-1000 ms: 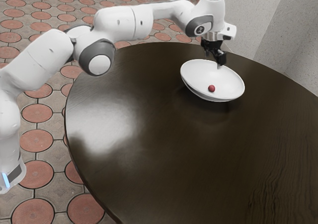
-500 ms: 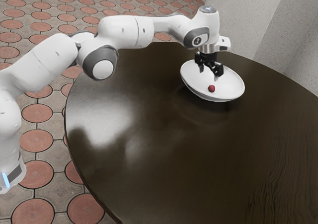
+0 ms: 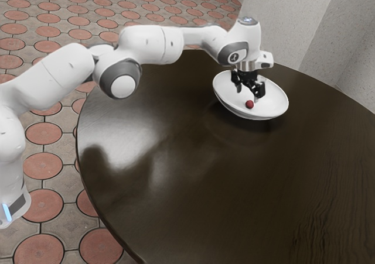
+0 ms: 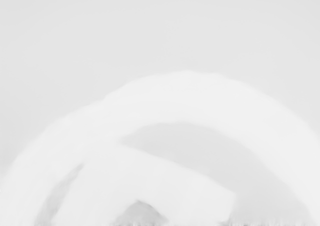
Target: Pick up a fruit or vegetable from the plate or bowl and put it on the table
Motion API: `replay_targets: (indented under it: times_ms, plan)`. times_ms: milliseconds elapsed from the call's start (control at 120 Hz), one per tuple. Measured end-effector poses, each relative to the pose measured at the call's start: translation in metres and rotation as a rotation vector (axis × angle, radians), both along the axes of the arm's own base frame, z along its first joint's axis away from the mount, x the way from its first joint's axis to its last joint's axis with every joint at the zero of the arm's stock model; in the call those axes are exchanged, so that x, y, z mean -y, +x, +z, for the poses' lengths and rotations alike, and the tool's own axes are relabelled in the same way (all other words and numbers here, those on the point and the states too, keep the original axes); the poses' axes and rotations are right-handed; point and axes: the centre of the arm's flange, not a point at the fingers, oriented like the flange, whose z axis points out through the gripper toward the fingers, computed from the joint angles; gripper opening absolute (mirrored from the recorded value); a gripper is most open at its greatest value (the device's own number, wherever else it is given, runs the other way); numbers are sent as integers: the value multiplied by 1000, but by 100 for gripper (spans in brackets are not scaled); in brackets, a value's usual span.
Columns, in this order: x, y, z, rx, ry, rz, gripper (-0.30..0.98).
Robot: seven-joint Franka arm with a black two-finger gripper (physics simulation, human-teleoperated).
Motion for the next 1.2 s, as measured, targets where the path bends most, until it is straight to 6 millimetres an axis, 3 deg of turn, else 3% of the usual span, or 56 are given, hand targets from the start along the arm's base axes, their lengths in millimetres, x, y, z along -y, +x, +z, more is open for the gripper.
replay_targets:
  times_ms: [167, 583, 658, 858, 1200]
  plan:
    - [16, 4, -3, -7, 20, -15, 67]
    - [23, 6, -8, -10, 12, -12, 59]
    - [24, 6, -9, -10, 9, -11, 54]
    - [23, 6, -9, -9, 6, -9, 22]
    - [21, 6, -9, -5, 9, -6, 13]
